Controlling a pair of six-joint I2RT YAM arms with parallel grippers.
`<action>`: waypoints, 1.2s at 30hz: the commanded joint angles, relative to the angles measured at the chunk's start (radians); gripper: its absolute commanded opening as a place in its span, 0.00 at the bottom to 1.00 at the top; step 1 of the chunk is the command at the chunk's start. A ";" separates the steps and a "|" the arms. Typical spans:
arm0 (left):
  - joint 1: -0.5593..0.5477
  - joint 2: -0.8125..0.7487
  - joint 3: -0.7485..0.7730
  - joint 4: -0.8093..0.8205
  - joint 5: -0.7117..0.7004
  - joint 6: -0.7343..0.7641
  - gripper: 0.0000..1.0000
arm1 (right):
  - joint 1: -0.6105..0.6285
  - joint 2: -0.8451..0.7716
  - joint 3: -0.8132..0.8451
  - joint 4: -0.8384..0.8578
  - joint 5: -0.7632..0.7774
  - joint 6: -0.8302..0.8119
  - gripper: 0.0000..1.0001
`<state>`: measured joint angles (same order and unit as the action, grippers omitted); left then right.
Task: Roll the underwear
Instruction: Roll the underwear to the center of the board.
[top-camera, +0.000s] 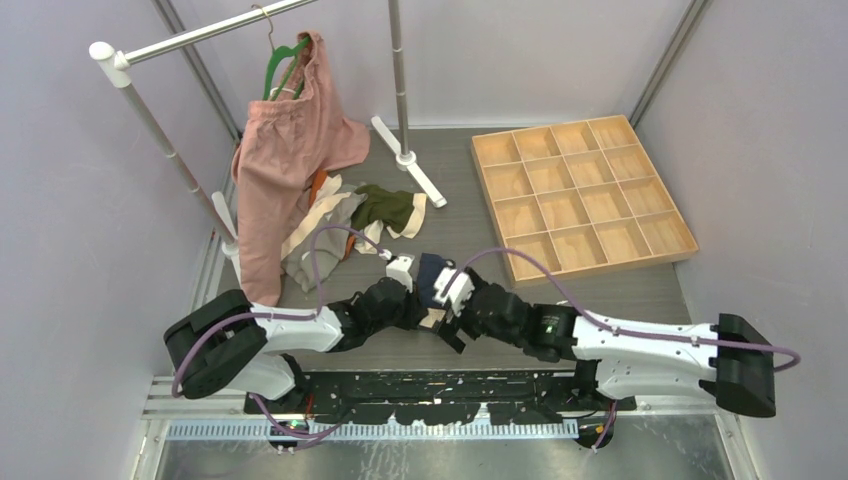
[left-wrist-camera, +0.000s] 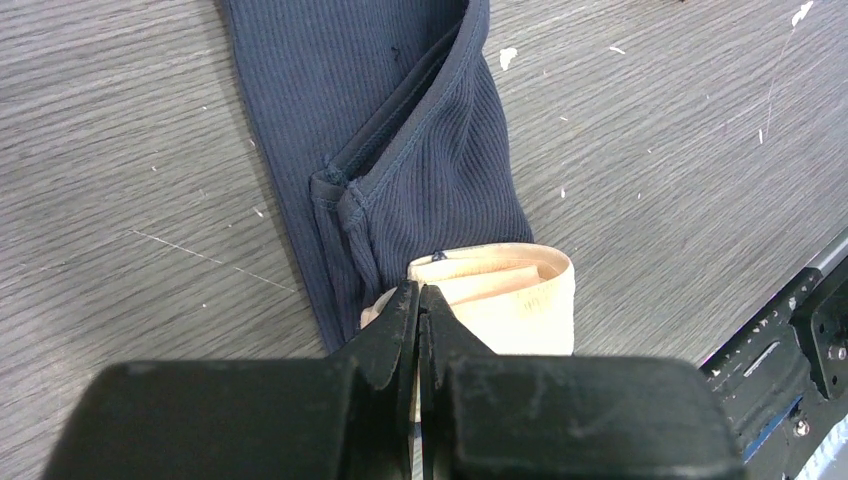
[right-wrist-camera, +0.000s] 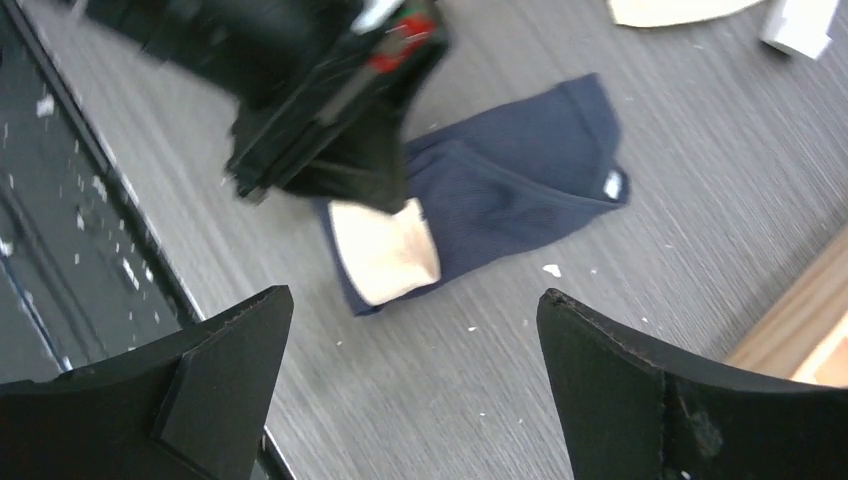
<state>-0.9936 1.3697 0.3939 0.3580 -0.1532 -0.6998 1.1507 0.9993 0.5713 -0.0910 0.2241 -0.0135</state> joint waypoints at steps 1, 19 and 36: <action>0.005 0.045 -0.037 -0.097 0.027 0.006 0.01 | 0.110 0.074 -0.025 0.039 0.081 -0.164 0.96; 0.012 0.095 -0.036 -0.077 0.065 0.000 0.01 | 0.185 0.404 -0.041 0.334 0.125 -0.444 0.81; 0.013 0.080 -0.055 -0.070 0.076 -0.007 0.01 | 0.187 0.526 -0.036 0.341 0.227 -0.499 0.46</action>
<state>-0.9745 1.4212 0.3874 0.4355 -0.1150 -0.7086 1.3376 1.5124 0.5255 0.3061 0.4107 -0.5068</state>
